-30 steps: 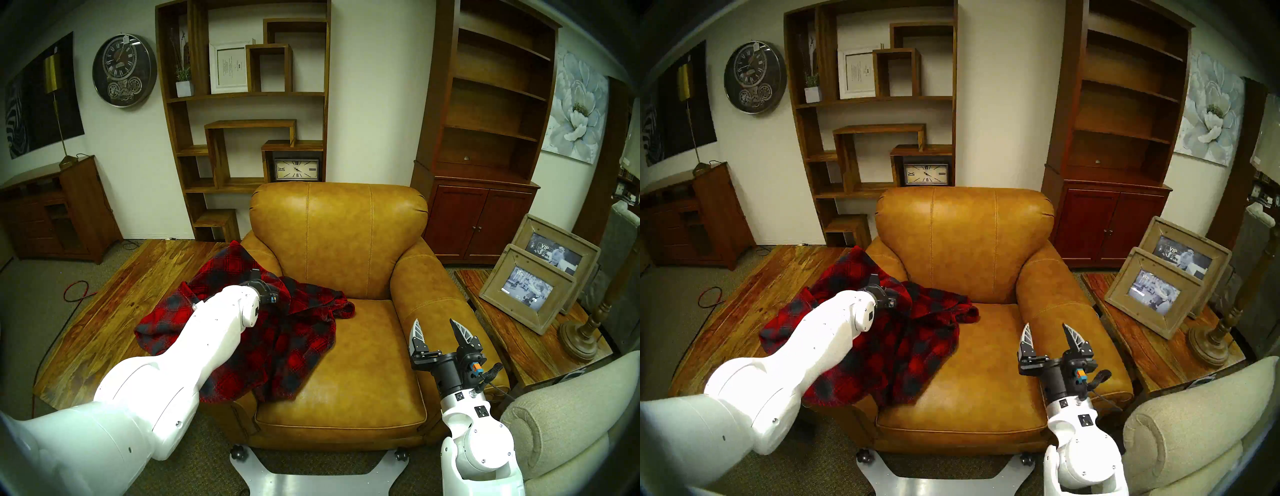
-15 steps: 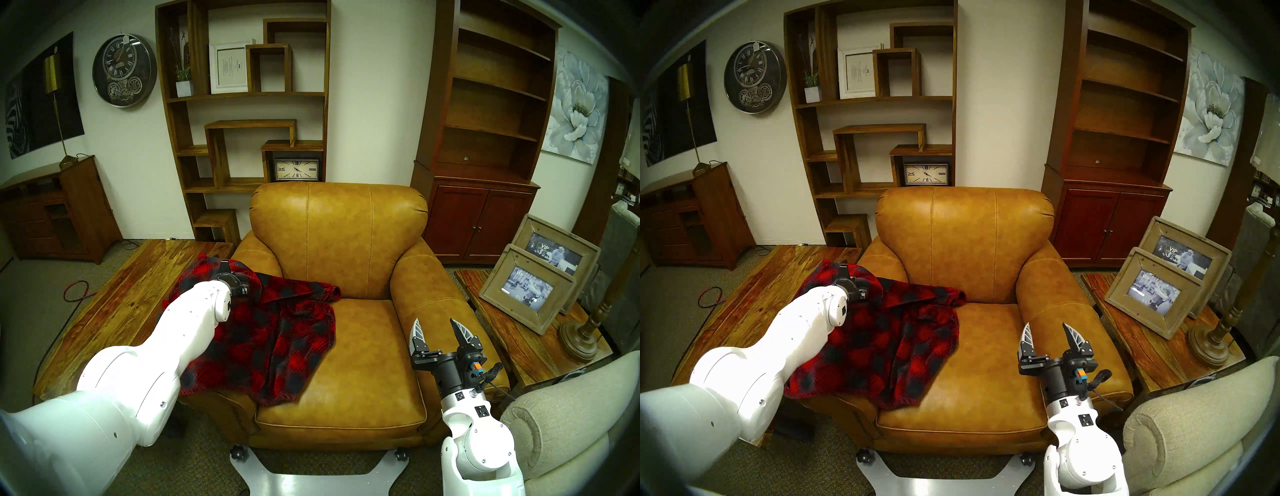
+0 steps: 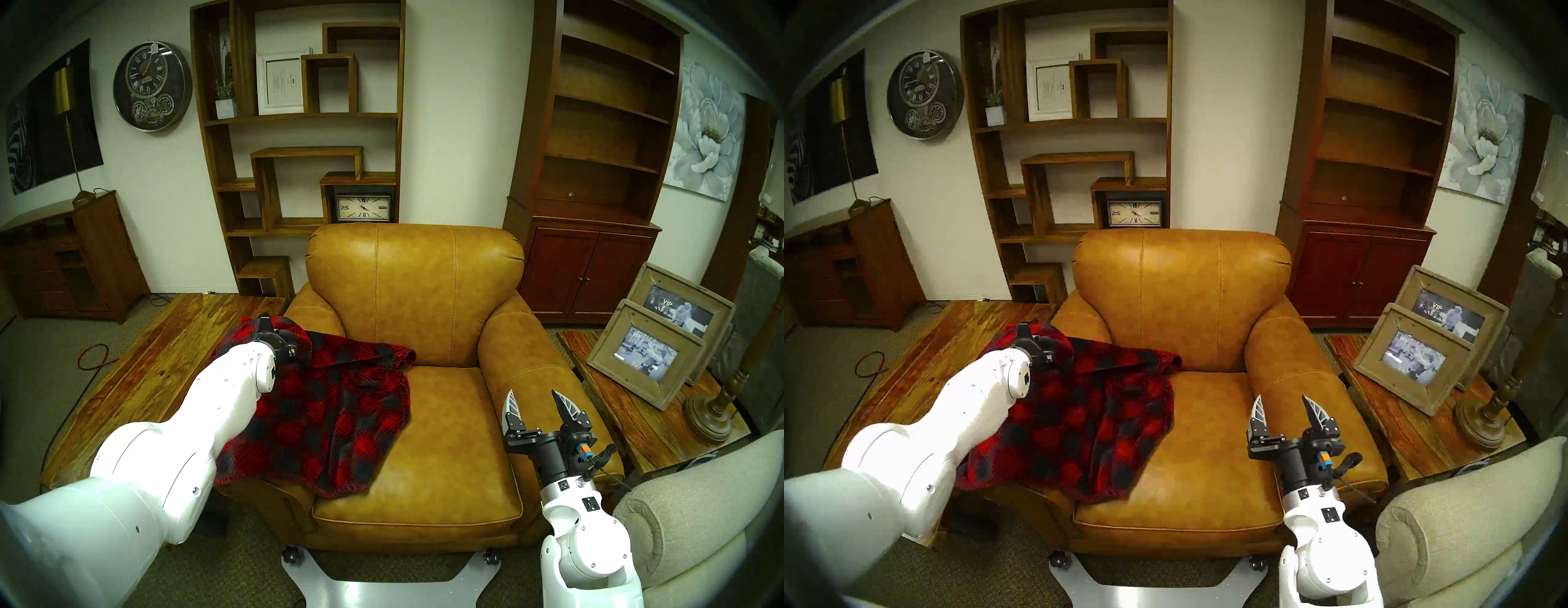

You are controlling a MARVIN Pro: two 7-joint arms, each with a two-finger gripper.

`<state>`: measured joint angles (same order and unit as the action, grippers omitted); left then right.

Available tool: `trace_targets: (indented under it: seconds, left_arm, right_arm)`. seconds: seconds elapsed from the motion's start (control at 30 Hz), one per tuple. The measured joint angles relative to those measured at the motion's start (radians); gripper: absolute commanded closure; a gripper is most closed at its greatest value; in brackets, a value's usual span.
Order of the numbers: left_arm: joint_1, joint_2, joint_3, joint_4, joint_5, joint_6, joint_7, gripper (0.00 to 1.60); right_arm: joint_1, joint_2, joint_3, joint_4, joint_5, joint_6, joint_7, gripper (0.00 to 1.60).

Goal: Move the blanket from sofa and drape it over the sofa arm

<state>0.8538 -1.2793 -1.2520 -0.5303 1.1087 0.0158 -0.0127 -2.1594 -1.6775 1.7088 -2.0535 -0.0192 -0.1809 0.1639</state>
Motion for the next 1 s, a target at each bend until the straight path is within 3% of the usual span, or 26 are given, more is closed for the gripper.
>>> trace_targets:
  seconds: [0.37, 0.63, 1.0]
  left_arm:
    - [0.054, -0.028, -0.127, -0.135, -0.197, -0.164, -0.077, 0.00]
    - [0.105, -0.024, -0.165, -0.226, -0.253, -0.228, -0.113, 0.00]
    - [0.240, 0.008, -0.185, -0.370, -0.297, -0.289, -0.202, 0.00]
  right_arm:
    - [0.000, 0.000, 0.000, 0.002, 0.000, 0.000, 0.000, 0.00]
    - [0.001, 0.000, 0.000, 0.005, 0.001, 0.000, 0.000, 0.00]
    - [0.001, 0.000, 0.000, 0.011, 0.001, 0.000, 0.000, 0.00]
